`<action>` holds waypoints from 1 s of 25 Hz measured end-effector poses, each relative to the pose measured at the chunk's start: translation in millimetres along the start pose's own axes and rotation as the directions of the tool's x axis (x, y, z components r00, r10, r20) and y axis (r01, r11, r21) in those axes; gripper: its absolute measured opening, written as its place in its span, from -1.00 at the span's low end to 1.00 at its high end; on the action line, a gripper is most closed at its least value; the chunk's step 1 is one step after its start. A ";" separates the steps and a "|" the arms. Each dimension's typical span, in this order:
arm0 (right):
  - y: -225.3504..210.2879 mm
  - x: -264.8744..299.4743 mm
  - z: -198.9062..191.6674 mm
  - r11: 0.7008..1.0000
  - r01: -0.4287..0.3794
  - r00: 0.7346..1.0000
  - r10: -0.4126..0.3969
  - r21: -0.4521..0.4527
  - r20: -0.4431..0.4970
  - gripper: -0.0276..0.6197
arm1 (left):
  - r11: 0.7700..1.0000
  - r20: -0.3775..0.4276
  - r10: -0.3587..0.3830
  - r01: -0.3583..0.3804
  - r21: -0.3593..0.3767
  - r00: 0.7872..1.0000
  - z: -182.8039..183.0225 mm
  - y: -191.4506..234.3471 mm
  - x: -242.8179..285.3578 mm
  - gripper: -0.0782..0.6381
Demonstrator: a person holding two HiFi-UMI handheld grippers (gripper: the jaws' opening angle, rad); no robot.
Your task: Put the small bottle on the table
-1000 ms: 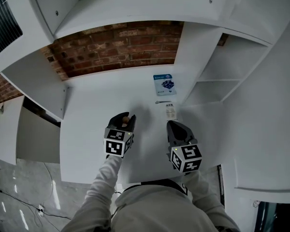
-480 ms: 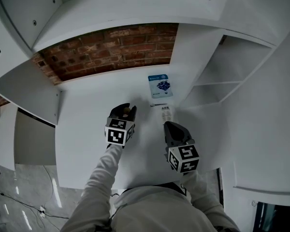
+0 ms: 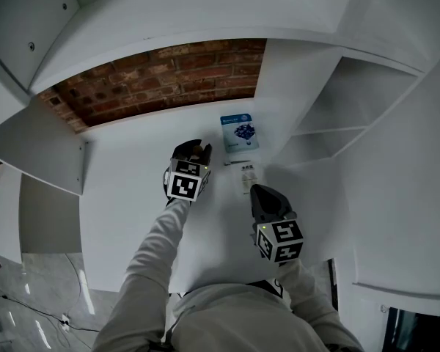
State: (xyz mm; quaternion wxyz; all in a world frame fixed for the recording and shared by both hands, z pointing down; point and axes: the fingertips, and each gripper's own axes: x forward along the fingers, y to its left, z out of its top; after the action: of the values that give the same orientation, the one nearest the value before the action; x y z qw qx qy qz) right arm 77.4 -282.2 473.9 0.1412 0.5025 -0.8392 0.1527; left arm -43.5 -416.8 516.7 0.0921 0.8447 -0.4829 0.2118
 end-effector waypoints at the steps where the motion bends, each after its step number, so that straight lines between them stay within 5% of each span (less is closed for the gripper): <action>1: -1.2 1.3 -0.1 1.000 0.000 1.000 0.000 0.001 -0.002 -0.83 | 1.000 0.000 -0.001 0.001 0.002 1.000 1.8 1.1 5.2 -0.46; 25: -13.4 14.3 -6.5 1.000 0.008 1.000 -0.008 0.024 -0.027 -0.83 | 0.999 -0.055 0.039 -0.041 -0.033 0.998 -3.7 25.8 67.2 -0.46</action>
State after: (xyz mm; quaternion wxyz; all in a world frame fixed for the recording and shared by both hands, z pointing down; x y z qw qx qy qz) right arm 83.3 -297.1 487.0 0.1468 0.5055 -0.8333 0.1689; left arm -36.7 -481.0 548.8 0.1152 0.8271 -0.5006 0.2282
